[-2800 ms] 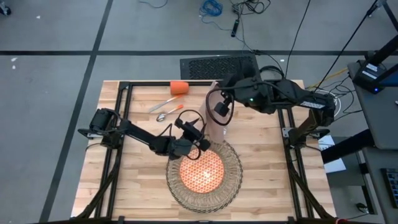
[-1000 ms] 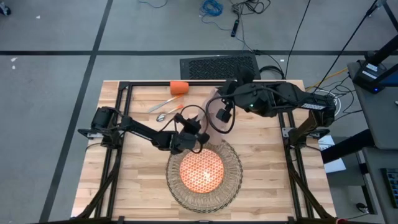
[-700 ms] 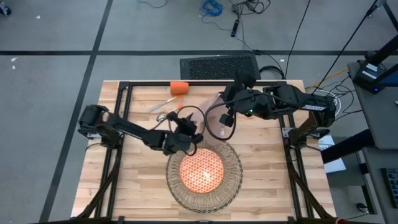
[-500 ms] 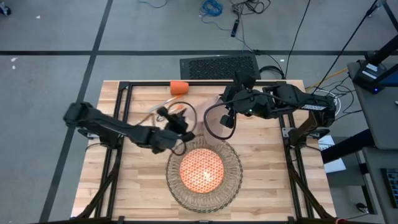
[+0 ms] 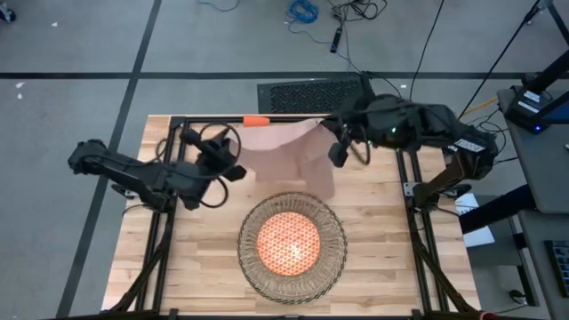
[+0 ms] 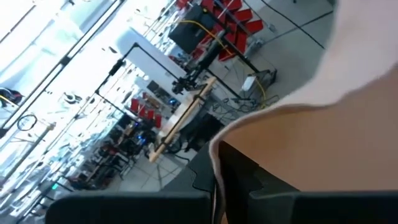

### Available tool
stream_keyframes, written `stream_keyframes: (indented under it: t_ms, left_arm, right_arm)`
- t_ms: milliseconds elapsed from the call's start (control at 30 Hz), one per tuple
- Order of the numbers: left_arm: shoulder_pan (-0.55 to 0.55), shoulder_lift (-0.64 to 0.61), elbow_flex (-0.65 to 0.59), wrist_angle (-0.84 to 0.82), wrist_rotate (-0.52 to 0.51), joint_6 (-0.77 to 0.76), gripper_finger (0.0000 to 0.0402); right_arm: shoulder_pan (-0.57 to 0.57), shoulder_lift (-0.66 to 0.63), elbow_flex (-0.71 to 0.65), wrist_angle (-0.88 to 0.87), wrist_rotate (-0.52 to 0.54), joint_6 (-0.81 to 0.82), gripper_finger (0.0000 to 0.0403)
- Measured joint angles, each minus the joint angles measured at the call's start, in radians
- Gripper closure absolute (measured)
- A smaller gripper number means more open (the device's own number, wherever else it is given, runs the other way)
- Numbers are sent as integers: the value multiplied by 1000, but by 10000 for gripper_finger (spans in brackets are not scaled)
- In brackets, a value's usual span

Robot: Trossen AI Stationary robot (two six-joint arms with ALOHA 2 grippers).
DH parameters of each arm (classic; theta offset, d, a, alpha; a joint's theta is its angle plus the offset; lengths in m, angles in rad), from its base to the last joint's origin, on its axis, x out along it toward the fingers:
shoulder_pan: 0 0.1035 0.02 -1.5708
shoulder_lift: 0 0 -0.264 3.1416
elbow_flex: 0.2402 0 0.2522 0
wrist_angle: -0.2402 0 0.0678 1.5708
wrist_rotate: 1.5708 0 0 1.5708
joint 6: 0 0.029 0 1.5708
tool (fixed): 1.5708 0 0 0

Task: Set table place
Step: Fold the napkin

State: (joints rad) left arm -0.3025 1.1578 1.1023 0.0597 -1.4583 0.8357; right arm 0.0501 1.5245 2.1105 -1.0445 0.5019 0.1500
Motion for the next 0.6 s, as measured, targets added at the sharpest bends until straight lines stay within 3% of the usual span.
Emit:
stream_keyframes:
  t_ms: [267, 600]
  left_arm:
    - [39, -3, 161, -119, 48, 96, 401]
    - [142, -3, 293, -382, 71, 112, 401]
  right_arm:
    - [-71, 5, 0, -180, -228, 25, 403]
    - [-196, 7, 0, -346, -237, -29, 403]
